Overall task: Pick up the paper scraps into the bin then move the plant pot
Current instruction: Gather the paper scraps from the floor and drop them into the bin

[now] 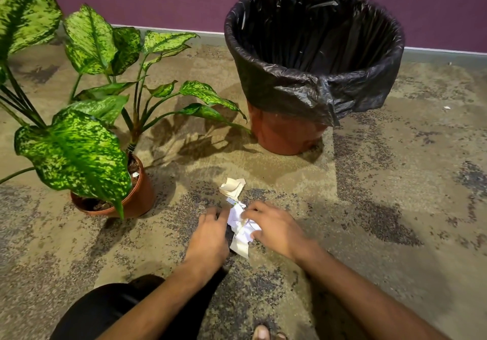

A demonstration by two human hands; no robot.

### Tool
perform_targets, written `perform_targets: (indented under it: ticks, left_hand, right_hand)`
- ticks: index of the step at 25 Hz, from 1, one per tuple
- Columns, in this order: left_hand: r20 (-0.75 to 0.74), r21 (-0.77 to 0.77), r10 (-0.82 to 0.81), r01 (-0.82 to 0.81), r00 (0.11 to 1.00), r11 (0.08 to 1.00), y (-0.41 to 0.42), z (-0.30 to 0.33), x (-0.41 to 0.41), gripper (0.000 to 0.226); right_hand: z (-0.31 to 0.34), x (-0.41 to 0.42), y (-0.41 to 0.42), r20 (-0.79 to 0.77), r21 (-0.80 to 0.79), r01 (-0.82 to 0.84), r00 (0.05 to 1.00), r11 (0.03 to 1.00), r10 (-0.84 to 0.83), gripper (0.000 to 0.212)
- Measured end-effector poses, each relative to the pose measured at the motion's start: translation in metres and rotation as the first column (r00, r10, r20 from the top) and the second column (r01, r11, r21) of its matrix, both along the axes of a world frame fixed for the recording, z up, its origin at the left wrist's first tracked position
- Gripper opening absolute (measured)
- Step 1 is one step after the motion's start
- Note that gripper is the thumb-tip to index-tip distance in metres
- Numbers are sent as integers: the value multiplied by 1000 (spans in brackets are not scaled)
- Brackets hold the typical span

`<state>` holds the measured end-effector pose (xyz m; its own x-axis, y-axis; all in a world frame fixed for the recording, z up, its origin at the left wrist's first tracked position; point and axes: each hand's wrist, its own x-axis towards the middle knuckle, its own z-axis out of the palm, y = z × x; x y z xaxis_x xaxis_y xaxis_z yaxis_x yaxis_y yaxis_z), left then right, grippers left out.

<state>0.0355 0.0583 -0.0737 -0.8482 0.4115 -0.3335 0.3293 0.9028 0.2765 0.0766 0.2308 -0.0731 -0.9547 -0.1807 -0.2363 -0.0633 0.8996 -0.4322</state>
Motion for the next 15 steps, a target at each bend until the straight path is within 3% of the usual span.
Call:
perform_targets:
  ticks: [5, 9, 13, 15]
  left_hand:
    - [71, 77, -113, 107, 991, 991, -2, 4, 4, 74]
    - [53, 5, -137, 137, 989, 991, 1, 5, 9, 73]
    - [14, 78, -109, 108, 994, 991, 0, 4, 11, 55]
    - [4, 131, -90, 88, 996, 987, -1, 5, 12, 44]
  right_hand:
    - [-1, 6, 3, -51, -13, 35, 998, 999, -36, 35]
    - [19, 6, 18, -52, 3, 117, 992, 993, -116, 31]
    - [85, -7, 40, -118, -25, 204, 971, 979, -205, 22]
    - [135, -17, 50, -242, -67, 217, 943, 974, -227, 24]
